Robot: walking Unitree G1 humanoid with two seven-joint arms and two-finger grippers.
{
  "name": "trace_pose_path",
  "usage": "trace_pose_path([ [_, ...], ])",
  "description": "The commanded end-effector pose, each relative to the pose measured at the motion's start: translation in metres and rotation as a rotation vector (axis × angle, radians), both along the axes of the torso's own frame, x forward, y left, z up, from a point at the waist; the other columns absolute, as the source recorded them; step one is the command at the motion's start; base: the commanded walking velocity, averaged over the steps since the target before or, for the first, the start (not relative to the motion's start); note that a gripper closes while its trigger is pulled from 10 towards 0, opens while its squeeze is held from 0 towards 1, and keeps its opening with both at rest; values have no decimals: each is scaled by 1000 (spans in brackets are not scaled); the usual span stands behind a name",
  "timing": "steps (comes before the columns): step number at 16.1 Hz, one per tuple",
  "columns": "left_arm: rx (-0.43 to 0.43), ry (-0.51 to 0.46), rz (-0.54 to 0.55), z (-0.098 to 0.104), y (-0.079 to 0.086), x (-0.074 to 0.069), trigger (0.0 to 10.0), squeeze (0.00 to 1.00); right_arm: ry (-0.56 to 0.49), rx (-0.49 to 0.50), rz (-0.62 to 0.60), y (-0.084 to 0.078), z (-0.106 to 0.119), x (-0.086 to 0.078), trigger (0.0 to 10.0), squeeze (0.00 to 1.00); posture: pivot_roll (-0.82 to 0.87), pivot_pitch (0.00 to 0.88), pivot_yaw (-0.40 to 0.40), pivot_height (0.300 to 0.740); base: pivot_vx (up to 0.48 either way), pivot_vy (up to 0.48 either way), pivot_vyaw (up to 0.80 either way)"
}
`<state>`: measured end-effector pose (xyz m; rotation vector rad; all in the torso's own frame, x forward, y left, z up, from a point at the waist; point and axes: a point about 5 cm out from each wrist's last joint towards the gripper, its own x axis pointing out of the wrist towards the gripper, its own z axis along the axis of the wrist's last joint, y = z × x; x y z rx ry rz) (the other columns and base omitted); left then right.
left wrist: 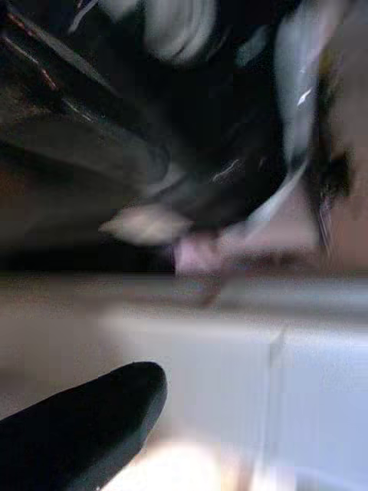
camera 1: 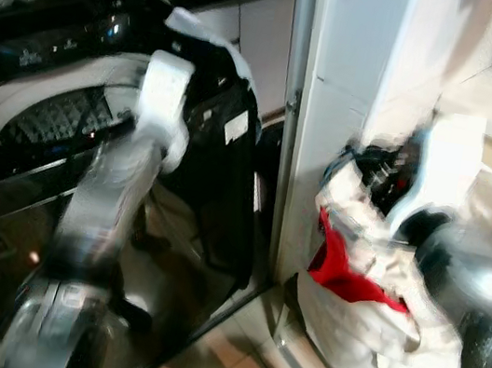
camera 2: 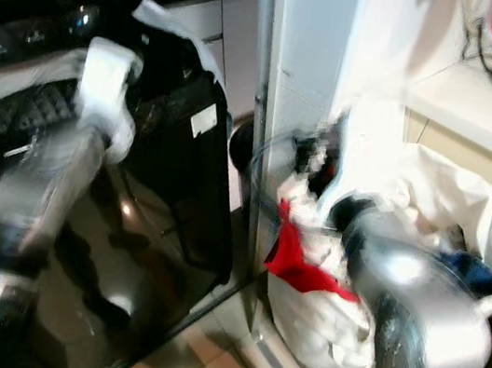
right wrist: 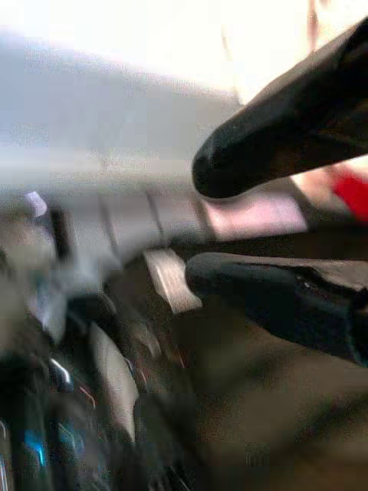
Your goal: Clothes washing
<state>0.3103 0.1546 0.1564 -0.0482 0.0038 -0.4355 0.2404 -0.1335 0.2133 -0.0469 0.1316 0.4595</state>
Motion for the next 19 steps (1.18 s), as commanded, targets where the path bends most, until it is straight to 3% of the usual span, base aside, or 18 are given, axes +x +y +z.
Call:
trace_pose_path([
  [1,-8,-45,-143,7,-8,-17,10000,0,-2,24,99,11,-3,-6,10000,0,-76,0,96,740,0,0,0],
  [3,113,81,-189,-36,-5,-50,10000,0,98,39,127,17,-34,-7,10000,0,-44,0,68,740,0,0,0],
  [5,227,183,-118,-69,1,-63,10000,0,185,10,146,20,-63,-6,10000,0,-9,0,36,740,0,0,0],
  [6,245,226,-113,-80,1,-71,10000,0,240,12,163,24,-76,-8,10000,0,3,0,27,740,0,0,0],
  [7,248,341,-114,-97,0,-86,10000,0,349,48,188,29,-100,-12,10000,0,26,0,8,740,0,0,0],
  [8,267,402,-91,-106,2,-91,10000,0,405,21,176,28,-117,-14,10000,0,41,0,3,740,0,0,0],
  [10,289,524,7,-128,7,-95,10000,0,560,-18,67,19,-162,-16,10000,0,61,0,1,740,0,0,0],
  [11,273,563,23,-135,9,-95,10000,0,614,14,26,16,-175,-17,10000,0,63,0,4,740,0,0,0],
  [12,316,657,58,-151,15,-97,10000,0,682,20,-62,9,-198,-19,10000,0,63,0,15,740,0,0,0],
  [13,347,659,43,-154,17,-97,10000,0,720,18,-119,5,-210,-21,10000,0,62,0,22,740,0,0,0],
  [16,330,700,24,-157,13,-93,10000,0,715,30,-123,3,-211,-24,10000,0,48,0,36,740,0,0,0],
  [17,377,735,32,-164,17,-89,10000,0,746,-21,-178,-6,-221,-27,10000,0,40,0,44,740,0,0,0],
  [18,403,760,55,-169,20,-86,10000,0,763,-10,-201,-9,-227,-29,10000,0,40,0,44,740,0,0,0],
  [19,347,795,46,-171,17,-86,10000,0,775,-37,-235,-12,-231,-30,10000,0,26,0,54,740,0,0,0],
])
